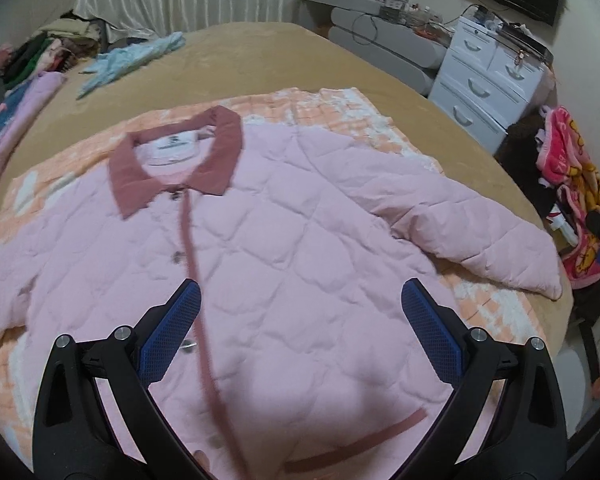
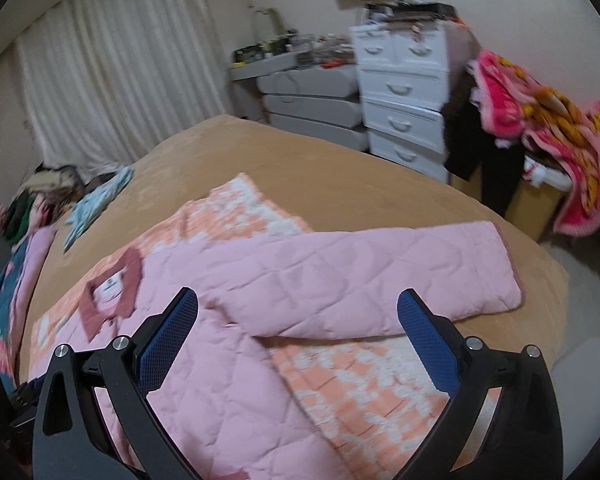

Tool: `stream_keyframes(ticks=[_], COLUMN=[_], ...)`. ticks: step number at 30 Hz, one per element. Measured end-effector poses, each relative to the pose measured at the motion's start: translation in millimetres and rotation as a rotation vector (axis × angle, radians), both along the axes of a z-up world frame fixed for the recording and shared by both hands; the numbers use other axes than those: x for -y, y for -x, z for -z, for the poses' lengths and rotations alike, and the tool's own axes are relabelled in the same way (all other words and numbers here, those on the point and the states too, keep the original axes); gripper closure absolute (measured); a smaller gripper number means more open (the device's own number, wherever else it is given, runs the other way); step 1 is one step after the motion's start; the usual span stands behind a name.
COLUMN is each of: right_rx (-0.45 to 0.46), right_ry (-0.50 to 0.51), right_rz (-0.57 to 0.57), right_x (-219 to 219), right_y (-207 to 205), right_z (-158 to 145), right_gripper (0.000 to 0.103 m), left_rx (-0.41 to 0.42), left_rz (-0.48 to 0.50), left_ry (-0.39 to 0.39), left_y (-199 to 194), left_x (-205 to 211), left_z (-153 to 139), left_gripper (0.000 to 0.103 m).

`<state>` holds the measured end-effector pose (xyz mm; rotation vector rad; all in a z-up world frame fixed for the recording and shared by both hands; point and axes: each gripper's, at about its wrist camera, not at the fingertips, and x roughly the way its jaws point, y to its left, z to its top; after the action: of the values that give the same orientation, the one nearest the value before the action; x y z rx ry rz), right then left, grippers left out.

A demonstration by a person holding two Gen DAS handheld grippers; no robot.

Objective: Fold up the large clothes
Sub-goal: 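Move the right tool to the jacket sleeve cuff and grasp it, then lift the sleeve with the right tool and fold it across the jacket body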

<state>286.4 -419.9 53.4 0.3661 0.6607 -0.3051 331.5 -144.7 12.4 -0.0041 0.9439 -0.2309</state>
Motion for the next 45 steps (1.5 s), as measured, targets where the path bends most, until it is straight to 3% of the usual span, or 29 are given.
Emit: stream_keyframes(ticks=[5,12,22,32,45], right_rx=[-0.030,-0.073,-0.086,-0.100,-0.124], right_ry=[-0.025,-0.181,-0.251,-0.362,-0.509], right_rz=[0.101,0.261,0.395,0.481,0.564], right_x=[30.0,81.2,119.1,150.2,177.7], right_y=[-1.1,-8.3,-5.4,-3.2,-33.5], right_z=[23.4,68.8,106.5,139.6,170.7], right_gripper=[0.004,0.004,0.004,0.004,0.004], left_rx=[-0.005,-0.006,-0.036,-0.056,-0.039], left_rz=[-0.008,-0.019,-0.011,-0.009,-0.022], left_ry=[-0.040,-0.081,-0.097,-0.078,-0.106], left_y=[-17.8,-40.0,-67.9,-74.6,-81.2], left_x=[16.5,30.6,47.9,45.8,30.6], left_z=[11.5,20.1,42.1,62.4,61.9], left_gripper=[0.009,0.009,0.009,0.009,0.009])
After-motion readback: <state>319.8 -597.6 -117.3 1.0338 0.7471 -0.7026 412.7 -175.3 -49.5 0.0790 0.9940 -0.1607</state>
